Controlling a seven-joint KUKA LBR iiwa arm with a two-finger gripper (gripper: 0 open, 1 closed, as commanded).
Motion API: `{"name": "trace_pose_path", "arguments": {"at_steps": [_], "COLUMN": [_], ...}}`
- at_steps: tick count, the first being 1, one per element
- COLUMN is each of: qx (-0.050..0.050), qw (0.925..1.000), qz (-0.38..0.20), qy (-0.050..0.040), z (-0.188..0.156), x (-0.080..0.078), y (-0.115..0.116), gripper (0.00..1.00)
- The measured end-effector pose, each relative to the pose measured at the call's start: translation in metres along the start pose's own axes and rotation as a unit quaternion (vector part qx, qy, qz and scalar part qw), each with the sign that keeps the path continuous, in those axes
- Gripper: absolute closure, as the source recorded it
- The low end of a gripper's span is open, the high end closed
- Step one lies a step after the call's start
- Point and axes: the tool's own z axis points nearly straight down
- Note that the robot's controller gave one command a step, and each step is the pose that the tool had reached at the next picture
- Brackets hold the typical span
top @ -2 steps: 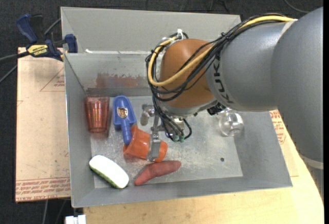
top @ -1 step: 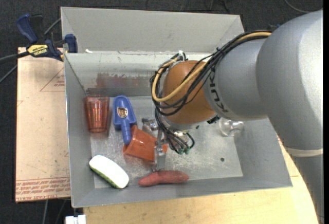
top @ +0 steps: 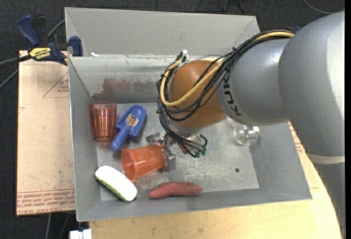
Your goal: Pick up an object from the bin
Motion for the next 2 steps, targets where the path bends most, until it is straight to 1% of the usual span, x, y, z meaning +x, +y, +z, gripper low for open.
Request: {"name": "trace_pose_path", "arguments": {"at_steps": [1, 2], "qx": [0.000, 0.000], "qw": [1.0000, 1.0000], "qz": [0.000, 0.003], "qy": [0.0001, -0.0016], "z": [0.000, -0.146], "x": [0.000, 0.009], "y": [0.000, 0.001], "gripper": [1.00, 1.00]}}
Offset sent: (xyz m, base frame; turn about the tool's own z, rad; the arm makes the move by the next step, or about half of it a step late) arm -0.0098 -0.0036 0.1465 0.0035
